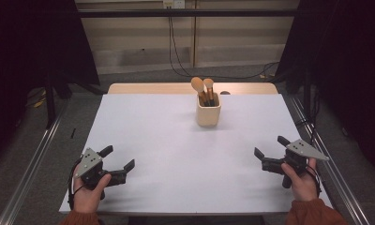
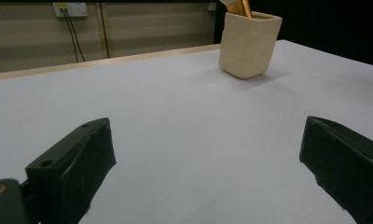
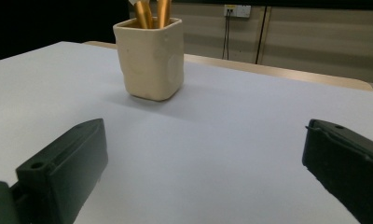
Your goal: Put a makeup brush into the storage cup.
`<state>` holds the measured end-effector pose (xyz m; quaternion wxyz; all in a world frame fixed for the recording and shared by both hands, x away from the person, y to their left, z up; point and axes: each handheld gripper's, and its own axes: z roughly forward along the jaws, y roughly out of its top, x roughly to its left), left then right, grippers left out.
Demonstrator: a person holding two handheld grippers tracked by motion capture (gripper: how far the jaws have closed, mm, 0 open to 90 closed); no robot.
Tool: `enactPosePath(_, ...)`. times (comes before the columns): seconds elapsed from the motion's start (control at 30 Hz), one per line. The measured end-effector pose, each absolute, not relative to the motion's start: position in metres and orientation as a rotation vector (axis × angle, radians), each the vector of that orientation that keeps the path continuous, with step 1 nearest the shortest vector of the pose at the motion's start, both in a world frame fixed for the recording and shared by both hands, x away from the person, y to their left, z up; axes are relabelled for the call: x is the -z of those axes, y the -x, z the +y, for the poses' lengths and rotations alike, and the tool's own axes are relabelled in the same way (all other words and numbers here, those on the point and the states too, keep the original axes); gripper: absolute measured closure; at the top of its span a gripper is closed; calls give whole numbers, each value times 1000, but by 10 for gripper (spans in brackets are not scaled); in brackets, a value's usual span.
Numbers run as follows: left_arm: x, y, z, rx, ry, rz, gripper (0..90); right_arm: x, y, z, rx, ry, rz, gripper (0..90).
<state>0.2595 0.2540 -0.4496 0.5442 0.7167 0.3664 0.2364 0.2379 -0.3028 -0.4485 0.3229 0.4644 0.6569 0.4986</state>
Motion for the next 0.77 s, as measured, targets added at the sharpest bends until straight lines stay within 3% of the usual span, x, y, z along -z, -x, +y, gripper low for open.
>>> enactPosePath(0.77,449,-254,254,-563,-1696,868,29,454,-215,-311,-1333,-1185,1725,0)
